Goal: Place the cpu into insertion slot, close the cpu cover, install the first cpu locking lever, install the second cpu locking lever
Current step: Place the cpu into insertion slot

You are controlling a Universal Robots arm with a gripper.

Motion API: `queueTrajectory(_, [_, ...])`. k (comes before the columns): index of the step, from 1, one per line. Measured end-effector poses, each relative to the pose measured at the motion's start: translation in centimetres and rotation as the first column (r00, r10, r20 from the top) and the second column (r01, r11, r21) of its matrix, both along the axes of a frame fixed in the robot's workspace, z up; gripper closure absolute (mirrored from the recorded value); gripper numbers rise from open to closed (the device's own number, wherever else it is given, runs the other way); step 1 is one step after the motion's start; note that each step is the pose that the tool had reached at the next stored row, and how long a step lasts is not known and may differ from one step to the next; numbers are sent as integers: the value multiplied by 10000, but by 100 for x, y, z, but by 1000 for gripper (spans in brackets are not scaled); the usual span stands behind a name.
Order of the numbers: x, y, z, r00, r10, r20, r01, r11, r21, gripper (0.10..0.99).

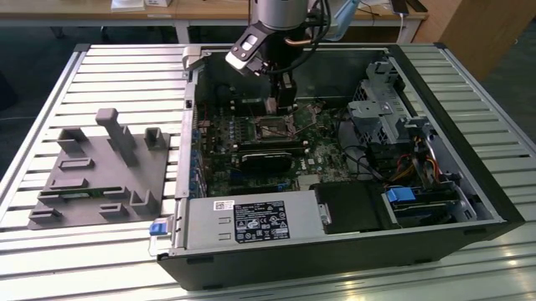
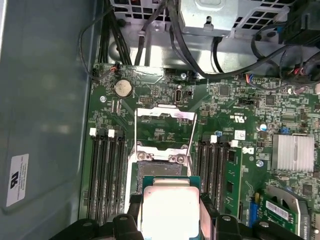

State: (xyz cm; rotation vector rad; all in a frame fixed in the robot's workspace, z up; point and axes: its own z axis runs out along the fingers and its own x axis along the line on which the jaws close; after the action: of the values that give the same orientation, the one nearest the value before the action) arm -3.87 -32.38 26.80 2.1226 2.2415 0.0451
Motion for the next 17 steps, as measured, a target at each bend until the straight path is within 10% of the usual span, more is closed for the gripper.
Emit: queueTrajectory(17, [0, 11, -152, 10000, 0, 18, 0, 9999, -113, 549])
